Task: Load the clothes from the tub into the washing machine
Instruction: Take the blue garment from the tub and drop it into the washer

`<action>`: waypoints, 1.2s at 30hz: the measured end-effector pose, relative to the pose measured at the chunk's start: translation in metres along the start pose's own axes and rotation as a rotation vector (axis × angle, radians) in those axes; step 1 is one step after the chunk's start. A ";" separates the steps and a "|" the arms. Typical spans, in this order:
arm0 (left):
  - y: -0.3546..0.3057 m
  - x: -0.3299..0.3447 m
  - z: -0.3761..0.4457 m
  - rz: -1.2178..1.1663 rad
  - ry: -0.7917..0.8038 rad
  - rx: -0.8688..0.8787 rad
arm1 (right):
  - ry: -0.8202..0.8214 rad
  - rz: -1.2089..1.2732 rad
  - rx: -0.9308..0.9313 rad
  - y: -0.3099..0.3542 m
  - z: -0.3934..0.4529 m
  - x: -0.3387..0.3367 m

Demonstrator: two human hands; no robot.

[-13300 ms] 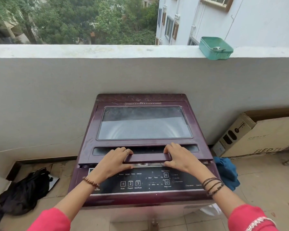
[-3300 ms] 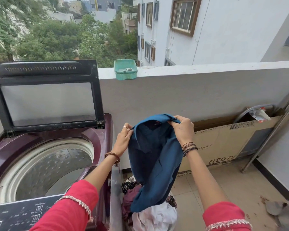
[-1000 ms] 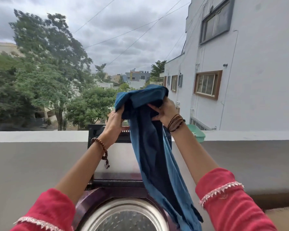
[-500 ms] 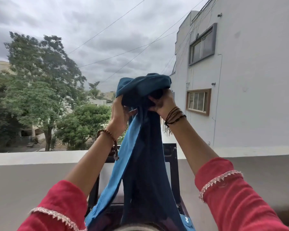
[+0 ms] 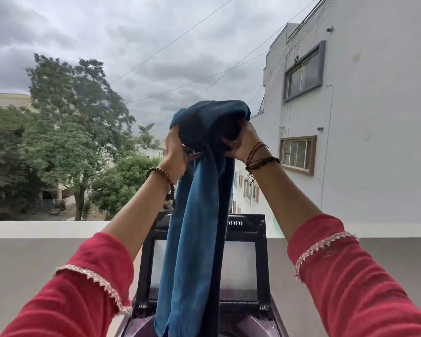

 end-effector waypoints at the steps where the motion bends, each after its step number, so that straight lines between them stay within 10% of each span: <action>1: 0.001 -0.004 0.004 0.061 -0.020 0.006 | 0.011 -0.036 0.025 -0.002 0.002 -0.001; 21: 0.098 -0.129 0.008 0.975 -0.175 0.110 | -0.071 -1.161 -0.354 -0.120 -0.020 -0.068; 36: 0.137 -0.179 -0.043 1.156 -0.179 0.271 | -0.123 -1.348 -0.309 -0.176 -0.043 -0.105</action>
Point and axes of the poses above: each hand's wrist, its own z-axis towards the middle knuckle, its own x-axis out of the palm, y = z × x, the point moved 2 cm from there along z, towards the middle knuckle, and after that the axes turned 12 degrees about -y, right-handed, at the moved point
